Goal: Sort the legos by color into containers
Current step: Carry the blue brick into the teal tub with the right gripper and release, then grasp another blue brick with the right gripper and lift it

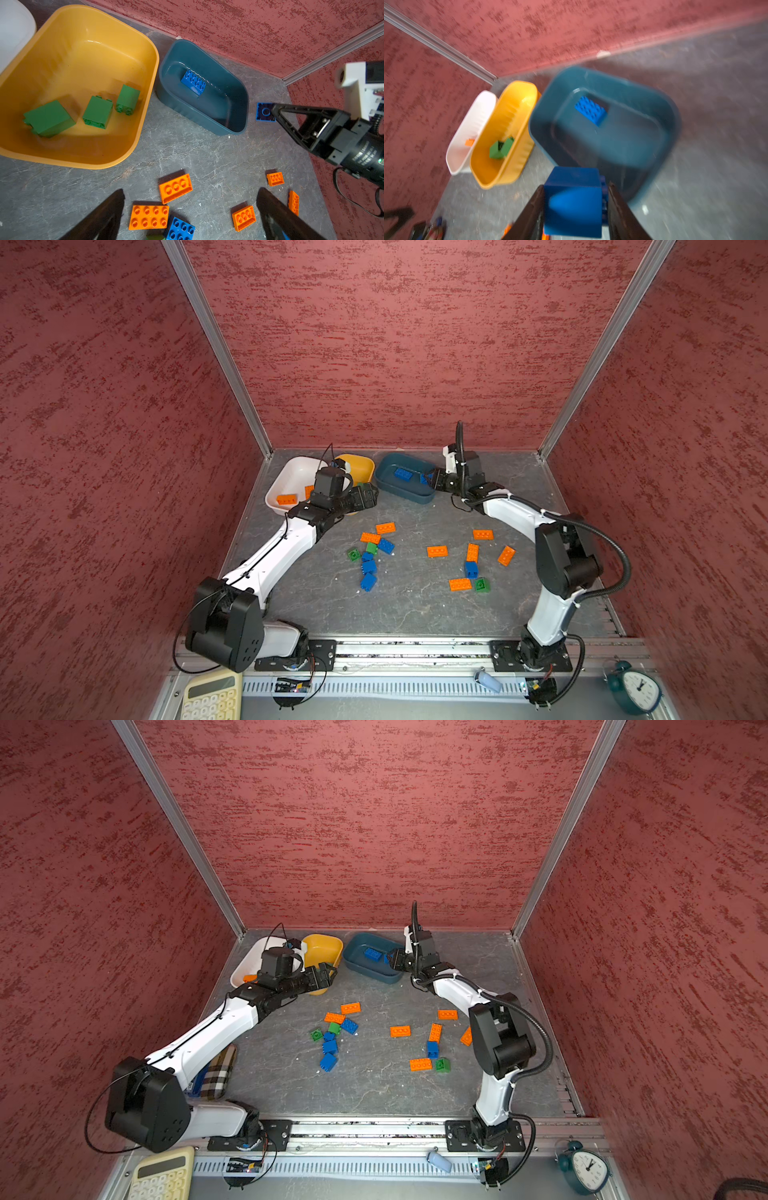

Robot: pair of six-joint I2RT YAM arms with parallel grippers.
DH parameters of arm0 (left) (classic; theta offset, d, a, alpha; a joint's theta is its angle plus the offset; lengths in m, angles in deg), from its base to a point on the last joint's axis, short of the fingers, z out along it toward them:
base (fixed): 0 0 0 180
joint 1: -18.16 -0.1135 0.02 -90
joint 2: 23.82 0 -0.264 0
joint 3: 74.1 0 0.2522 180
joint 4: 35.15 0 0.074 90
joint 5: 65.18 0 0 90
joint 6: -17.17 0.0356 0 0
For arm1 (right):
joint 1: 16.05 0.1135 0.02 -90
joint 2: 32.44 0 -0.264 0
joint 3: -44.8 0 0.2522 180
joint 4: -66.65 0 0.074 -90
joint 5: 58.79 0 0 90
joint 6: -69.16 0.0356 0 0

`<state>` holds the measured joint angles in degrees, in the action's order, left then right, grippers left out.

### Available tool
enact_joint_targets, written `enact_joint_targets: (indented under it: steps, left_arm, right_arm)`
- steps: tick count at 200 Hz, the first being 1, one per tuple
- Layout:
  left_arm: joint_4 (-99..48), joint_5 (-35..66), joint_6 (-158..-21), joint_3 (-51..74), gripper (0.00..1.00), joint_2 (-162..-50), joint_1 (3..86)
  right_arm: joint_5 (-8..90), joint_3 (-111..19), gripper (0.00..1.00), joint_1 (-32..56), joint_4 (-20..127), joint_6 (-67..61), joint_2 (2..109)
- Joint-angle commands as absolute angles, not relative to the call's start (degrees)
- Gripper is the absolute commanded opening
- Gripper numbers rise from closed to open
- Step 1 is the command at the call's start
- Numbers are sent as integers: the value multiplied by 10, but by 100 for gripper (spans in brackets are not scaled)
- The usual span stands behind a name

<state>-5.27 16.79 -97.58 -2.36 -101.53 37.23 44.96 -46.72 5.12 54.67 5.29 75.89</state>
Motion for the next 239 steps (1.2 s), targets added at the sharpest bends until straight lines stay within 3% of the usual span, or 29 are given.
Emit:
enact_joint_targets:
  steps: [1, 38, 63, 92, 163, 239]
  left_arm:
    - [-21, 194, -964, -9, 100, -1009, 372]
    - [2, 208, -960, -8, 99, -1007, 375]
    - [7, 214, -959, -6, 99, -1012, 379]
    - [6, 220, -959, -3, 99, -1022, 384]
    - [32, 274, -956, 30, 99, -1061, 419]
    - [26, 290, -972, 58, 99, -1108, 440]
  right_arm:
    - [440, -540, 35, 54, 585, 57, 818]
    - [365, -630, 41, 56, 528, 53, 892]
    - [303, -666, 55, 57, 464, 36, 907]
    - [327, -653, 68, 57, 433, 2, 886]
    - [342, -495, 77, 57, 375, -9, 729]
    - [331, -295, 80, 57, 263, 16, 524]
